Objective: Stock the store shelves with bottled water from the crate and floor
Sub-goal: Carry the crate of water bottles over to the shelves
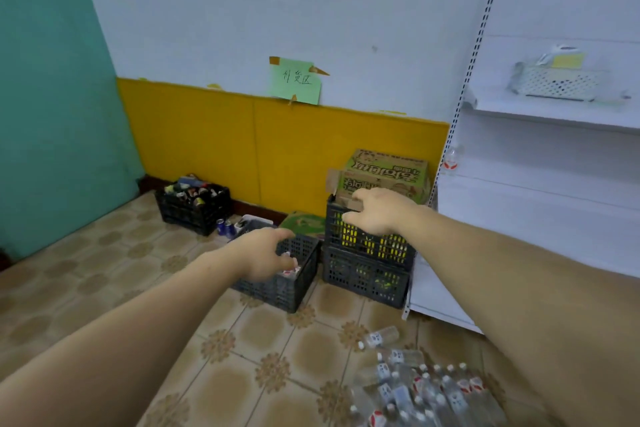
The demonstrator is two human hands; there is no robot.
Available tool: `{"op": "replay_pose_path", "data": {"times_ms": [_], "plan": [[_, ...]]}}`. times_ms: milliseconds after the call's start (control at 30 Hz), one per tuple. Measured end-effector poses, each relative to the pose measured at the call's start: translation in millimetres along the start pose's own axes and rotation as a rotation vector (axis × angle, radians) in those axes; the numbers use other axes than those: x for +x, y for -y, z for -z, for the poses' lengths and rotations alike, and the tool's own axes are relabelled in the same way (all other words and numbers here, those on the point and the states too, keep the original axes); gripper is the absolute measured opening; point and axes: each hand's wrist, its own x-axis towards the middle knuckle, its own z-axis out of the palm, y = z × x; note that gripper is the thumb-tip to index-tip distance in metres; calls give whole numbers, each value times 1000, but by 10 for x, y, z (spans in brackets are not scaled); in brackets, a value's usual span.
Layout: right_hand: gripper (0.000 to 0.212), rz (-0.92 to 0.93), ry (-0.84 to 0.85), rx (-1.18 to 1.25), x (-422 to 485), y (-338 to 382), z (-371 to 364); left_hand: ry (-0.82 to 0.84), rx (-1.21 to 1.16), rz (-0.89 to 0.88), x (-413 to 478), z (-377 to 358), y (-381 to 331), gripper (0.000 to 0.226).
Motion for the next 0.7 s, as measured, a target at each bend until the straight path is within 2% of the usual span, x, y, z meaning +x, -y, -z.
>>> {"op": "replay_pose_path", "data": {"times_ms": [400,700], "plan": [[72,101,92,-30,1789,337,-15,-31,30,66,1159,300,796,65],[69,151,132,42,2935,761,34,-49,-108,120,1997,709,1489,64]]}}
